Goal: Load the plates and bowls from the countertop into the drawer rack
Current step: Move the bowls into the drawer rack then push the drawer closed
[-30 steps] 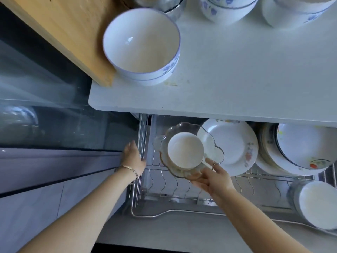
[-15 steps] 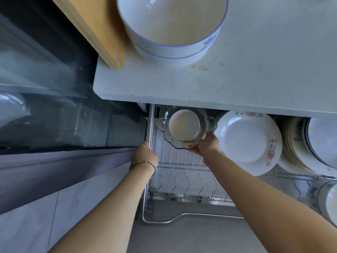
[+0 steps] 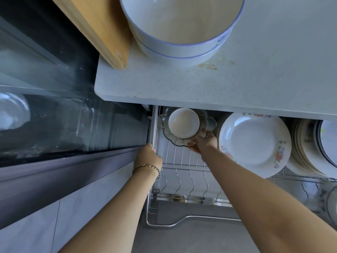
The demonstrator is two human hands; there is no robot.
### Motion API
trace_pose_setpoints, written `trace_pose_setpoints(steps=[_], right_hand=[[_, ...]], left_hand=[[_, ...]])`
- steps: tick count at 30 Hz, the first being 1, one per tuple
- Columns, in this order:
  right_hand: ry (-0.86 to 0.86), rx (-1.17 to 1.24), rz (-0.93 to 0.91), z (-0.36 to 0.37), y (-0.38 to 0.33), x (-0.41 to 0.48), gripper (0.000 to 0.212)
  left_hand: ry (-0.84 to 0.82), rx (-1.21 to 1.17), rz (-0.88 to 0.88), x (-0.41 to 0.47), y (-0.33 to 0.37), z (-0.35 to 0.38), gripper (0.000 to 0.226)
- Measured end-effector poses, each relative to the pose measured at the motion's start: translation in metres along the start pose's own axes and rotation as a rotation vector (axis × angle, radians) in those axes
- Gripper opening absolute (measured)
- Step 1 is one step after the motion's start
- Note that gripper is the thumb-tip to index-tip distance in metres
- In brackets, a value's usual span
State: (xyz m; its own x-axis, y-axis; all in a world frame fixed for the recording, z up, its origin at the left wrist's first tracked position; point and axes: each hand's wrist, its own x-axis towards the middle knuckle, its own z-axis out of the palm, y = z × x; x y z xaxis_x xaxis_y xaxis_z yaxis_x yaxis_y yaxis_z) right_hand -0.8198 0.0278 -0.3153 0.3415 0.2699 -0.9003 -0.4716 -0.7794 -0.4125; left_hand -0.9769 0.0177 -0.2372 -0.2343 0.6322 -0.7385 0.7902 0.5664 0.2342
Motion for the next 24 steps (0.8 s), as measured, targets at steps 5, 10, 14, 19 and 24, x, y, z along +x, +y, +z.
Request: trace_pose_setpoints(steps=[5, 10, 14, 19, 24], right_hand=[[-0.013, -0.099, 0.113, -0.007, -0.009, -0.007, 0.013], [0.029, -0.345, 0.043, -0.022, -0.018, -0.02, 0.018], [-0.073, -0.524, -0.115, -0.043, -0.03, -0.056, 0.02], [-0.052, -0.509, -0.564, -0.069, -0.089, -0.159, 0.013], [-0.144, -0.639, -0.771, -0.054, -0.171, -0.236, 0.029]], left_hand=[[0.003, 0.035, -0.011, 0.0, 0.001, 0.001, 0.029], [-0.015, 0.086, -0.018, -0.003, 0.003, -0.001, 0.029], [0.041, 0.183, 0.032, -0.025, 0.007, -0.01, 0.038], [0.49, -0.413, 0.411, -0.075, 0.043, -0.056, 0.042], [0.46, -0.8, 0.525, -0.106, 0.104, -0.129, 0.025]])
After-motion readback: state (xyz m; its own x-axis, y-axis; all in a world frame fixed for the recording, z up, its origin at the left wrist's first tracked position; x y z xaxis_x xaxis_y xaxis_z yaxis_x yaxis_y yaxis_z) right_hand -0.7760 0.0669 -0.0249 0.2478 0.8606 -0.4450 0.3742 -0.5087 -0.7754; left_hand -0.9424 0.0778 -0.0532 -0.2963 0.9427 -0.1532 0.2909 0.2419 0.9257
